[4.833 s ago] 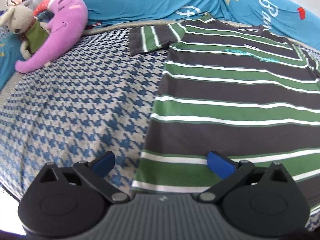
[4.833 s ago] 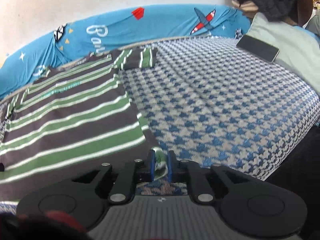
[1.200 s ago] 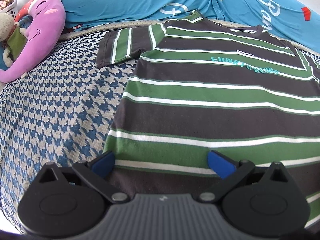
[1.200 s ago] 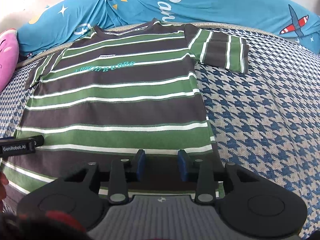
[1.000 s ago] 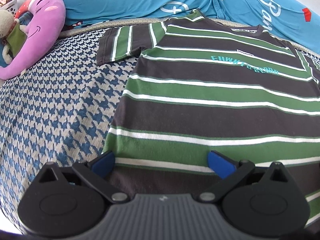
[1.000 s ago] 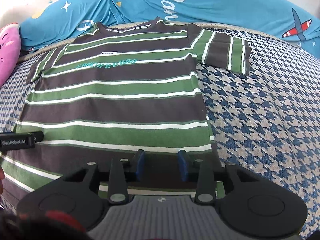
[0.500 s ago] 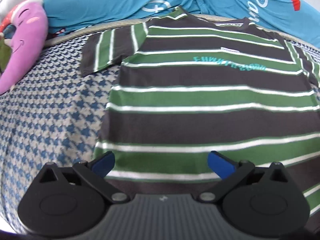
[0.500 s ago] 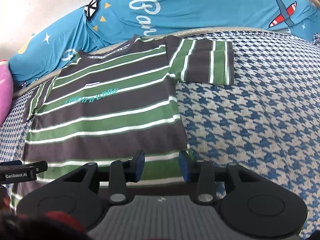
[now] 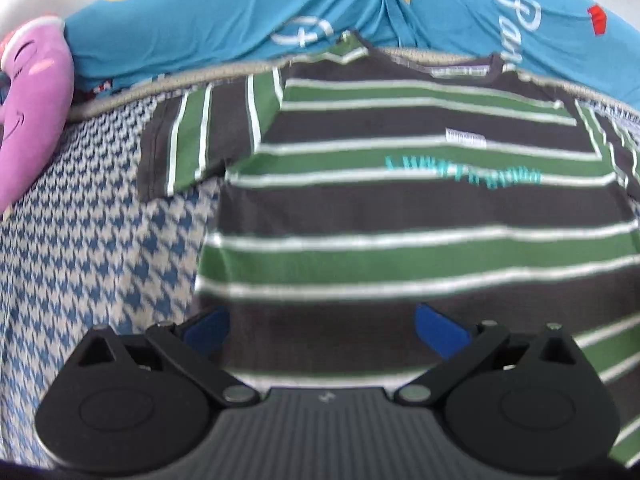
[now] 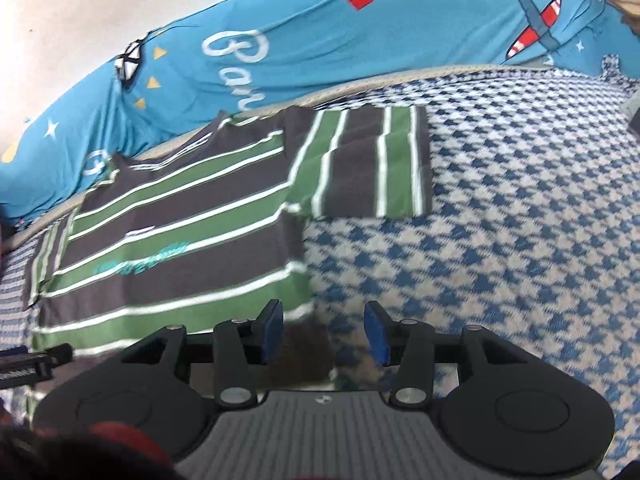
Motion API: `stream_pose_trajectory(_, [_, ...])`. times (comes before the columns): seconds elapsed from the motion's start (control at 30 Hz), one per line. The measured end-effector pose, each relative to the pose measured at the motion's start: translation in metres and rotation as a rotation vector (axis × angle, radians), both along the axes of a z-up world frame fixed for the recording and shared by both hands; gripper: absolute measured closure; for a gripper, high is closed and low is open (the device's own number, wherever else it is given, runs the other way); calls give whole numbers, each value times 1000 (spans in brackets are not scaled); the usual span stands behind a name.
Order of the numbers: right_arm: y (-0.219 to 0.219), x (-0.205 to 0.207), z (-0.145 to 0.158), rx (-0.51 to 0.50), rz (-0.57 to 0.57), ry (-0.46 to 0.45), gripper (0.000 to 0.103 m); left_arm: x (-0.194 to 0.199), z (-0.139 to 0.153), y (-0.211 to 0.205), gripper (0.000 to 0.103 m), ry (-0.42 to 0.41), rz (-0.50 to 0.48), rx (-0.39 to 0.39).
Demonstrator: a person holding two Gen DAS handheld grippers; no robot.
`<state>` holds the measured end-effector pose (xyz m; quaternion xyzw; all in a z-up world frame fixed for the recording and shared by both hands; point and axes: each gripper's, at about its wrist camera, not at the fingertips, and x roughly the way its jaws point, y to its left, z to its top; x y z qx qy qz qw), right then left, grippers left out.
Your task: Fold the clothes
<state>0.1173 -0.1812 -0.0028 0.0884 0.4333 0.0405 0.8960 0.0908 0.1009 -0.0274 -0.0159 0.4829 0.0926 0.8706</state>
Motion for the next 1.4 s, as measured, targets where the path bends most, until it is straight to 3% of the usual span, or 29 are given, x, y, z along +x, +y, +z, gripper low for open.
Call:
stream_pose_trajectory(0.13, [-2, 10, -3, 2, -40, 3, 58, 15, 2, 1, 0, -25, -3, 33])
stream_pose_trajectory(0.57, [1, 37, -5, 78, -125, 0, 58, 37, -9, 2, 0, -12, -24, -6])
stream_pose_trajectory(1.4, [20, 50, -16, -15, -181, 46, 50, 42, -22, 0, 0, -23, -8, 30])
